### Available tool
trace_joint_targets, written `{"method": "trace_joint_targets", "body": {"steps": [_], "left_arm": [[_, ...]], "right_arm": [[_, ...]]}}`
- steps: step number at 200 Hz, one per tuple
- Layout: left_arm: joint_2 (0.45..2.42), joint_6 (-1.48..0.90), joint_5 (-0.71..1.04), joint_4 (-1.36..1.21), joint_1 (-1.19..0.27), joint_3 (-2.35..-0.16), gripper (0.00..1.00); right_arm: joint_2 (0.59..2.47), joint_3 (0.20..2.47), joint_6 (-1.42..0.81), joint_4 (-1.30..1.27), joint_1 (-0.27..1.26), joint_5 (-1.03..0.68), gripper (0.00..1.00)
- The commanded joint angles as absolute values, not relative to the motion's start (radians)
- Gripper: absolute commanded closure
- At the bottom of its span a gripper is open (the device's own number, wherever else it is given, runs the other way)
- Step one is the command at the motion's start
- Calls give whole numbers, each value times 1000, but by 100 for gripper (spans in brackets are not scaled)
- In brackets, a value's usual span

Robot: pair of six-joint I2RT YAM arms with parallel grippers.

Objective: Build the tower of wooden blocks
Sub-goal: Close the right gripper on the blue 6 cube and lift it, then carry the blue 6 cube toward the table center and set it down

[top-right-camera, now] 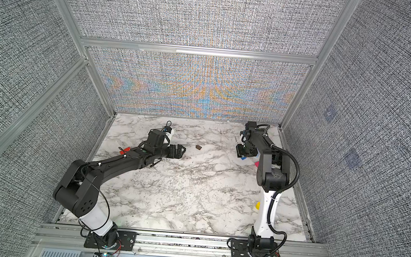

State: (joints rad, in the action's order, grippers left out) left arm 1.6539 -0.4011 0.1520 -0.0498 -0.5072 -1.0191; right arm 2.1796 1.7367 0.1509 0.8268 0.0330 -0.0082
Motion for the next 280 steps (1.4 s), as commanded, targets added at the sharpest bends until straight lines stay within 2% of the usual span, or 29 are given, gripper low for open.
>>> {"method": "trace_joint_targets", "body": {"steps": [1, 36, 72, 139, 204, 280], "left_arm": [[1644, -396, 138, -35, -507, -1017, 1], [1632, -396, 132, -19, -507, -1018, 1], [1621, -397, 130, -13, -507, -1011, 1], [1602, -402, 122, 9, -506, -1007, 1], [1508, -444, 96, 70, -506, -971, 1], [1367, -492, -4, 189, -506, -876, 1]], "right_arm": [[2198, 1760, 138, 854, 30, 2, 39], [2228, 1787, 129, 864, 25, -2, 50], [2250, 1797, 127, 870, 24, 8, 54], [2232, 1778, 103, 865, 29, 8, 74], [2134, 1714, 43, 865, 82, 11, 77], [1993, 1547, -184, 797, 310, 58, 78]]}}
